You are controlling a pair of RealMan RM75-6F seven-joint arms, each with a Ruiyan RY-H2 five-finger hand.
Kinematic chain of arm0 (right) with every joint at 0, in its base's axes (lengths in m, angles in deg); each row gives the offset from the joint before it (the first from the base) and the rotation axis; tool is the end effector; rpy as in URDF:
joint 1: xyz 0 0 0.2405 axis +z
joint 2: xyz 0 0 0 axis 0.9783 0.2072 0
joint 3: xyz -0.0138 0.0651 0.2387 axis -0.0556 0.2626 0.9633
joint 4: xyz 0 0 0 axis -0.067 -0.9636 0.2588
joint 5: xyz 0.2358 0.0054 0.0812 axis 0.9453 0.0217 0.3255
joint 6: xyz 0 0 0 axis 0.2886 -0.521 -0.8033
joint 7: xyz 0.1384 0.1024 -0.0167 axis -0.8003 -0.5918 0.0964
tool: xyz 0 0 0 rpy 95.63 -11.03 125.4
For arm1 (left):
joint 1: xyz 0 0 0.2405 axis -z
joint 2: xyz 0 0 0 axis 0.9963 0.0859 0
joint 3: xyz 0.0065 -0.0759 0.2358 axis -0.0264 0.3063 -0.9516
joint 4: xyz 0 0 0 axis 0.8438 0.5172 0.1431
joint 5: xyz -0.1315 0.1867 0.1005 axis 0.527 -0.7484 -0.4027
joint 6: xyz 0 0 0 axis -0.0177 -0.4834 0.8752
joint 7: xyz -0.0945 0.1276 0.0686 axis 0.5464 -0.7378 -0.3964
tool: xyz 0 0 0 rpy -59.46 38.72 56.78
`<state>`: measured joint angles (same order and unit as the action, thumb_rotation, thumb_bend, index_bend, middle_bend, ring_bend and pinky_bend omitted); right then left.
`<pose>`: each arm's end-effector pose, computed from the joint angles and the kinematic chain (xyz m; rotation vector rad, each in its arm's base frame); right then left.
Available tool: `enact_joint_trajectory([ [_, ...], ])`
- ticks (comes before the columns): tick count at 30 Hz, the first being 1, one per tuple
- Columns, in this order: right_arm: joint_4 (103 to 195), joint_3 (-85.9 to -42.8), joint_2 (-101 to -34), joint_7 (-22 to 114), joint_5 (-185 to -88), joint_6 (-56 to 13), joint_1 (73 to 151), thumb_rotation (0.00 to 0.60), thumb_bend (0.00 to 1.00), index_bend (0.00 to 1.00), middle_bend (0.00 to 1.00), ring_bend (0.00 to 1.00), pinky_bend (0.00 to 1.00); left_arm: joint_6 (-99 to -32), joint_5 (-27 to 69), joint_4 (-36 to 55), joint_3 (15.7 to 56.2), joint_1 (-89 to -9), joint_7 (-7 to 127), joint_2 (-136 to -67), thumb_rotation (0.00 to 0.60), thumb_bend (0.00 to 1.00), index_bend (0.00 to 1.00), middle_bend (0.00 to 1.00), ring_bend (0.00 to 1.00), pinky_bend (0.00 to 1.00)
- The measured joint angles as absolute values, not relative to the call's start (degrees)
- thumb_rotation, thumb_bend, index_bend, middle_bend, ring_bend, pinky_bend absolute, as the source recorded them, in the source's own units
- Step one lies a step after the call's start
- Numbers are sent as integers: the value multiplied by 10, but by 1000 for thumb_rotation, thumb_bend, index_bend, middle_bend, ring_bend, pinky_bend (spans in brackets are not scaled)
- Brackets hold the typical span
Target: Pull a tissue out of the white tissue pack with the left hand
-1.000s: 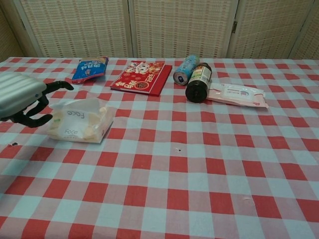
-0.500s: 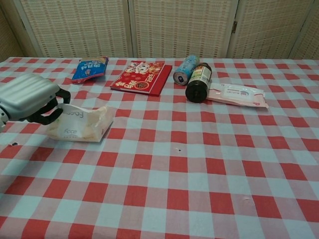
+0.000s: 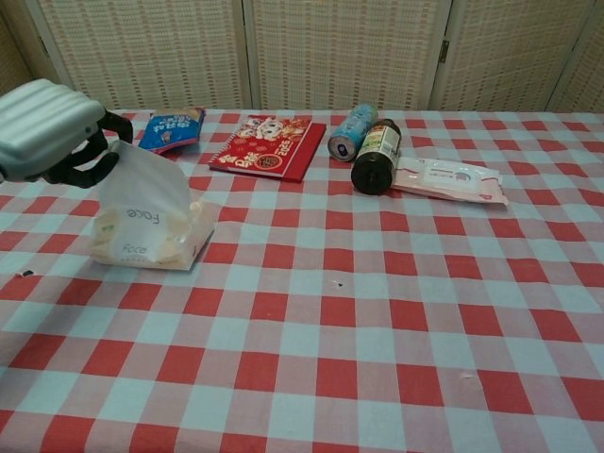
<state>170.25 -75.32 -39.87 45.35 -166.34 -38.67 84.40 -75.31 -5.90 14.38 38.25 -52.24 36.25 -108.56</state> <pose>-0.3119 -0.2032 0.1342 1.5774 -0.8935 0.8402 -0.1906 0.3765 -0.0011 -1.6919 -0.2957 -0.9203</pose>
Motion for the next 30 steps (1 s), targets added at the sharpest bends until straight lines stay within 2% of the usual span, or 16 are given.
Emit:
enact_joint_trajectory([
  [10, 1705, -755, -398, 466, -1660, -377, 847, 600, 276, 129, 105, 0, 114, -738, -38, 7, 401, -527, 329, -914, 600, 564, 621, 912, 908, 931],
  [18, 1706, -757, -400, 473, -1660, -369, 849, 600, 276, 129, 105, 0, 114, -759, -23, -4, 391, -570, 361, -849, 600, 564, 622, 912, 908, 931],
  [26, 1708, -758, -402, 481, -1657, -365, 850, 600, 276, 129, 105, 0, 114, -804, -12, 91, 369, -613, 359, -874, 600, 563, 621, 902, 908, 930],
  [30, 1709, -758, -402, 481, -1656, -364, 851, 600, 276, 129, 104, 0, 114, -834, -17, 134, 355, -631, 358, -908, 600, 541, 563, 833, 882, 923],
])
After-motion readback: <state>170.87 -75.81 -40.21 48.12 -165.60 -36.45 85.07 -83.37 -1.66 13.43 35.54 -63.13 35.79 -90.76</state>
